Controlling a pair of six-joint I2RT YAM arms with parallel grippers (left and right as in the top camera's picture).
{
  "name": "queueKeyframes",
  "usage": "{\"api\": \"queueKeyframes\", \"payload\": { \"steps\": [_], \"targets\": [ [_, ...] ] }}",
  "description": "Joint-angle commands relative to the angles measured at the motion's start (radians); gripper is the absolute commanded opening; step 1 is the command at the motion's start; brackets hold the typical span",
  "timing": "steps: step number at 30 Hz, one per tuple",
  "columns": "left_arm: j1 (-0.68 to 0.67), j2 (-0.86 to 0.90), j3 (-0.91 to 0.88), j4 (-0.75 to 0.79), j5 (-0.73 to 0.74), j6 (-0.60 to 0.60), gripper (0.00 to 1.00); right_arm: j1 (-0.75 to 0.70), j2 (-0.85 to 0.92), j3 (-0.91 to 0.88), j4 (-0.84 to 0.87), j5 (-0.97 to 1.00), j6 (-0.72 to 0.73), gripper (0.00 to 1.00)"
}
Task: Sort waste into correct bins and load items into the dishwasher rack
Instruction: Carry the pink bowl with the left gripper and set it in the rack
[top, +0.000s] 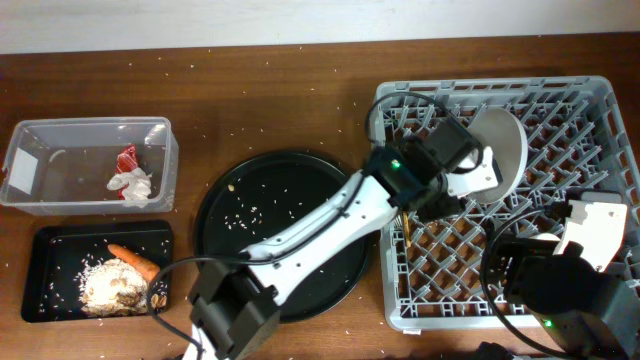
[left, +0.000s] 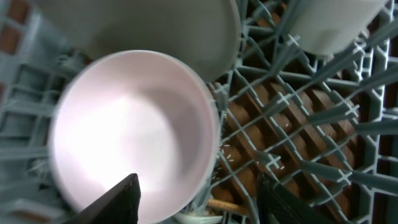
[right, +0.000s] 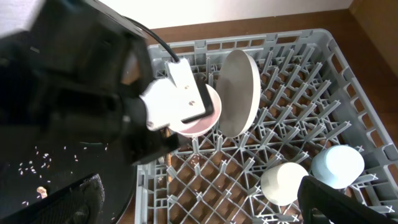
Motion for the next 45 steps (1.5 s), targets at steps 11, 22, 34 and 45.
{"api": "queueKeyframes", "payload": {
  "steps": [11, 22, 34, 45],
  "targets": [
    [-0.003, 0.051, 0.170, -0.081, 0.148, -0.237, 0.00, 0.006, -0.003, 0.006, 0.000, 0.016, 0.013, 0.99],
    [0.349, 0.042, 0.120, 0.110, 1.371, -0.315, 0.01, 0.006, -0.003, 0.006, 0.000, 0.016, 0.013, 0.99],
    [0.400, 0.042, 0.016, 0.597, 0.932, -1.419, 0.00, 0.006, -0.003, 0.006, 0.000, 0.016, 0.012, 0.99],
    [0.358, 0.037, -0.554, 1.797, 0.921, -1.932, 0.00, 0.006, -0.003, 0.006, 0.000, 0.016, 0.013, 0.99]
  ]
}}
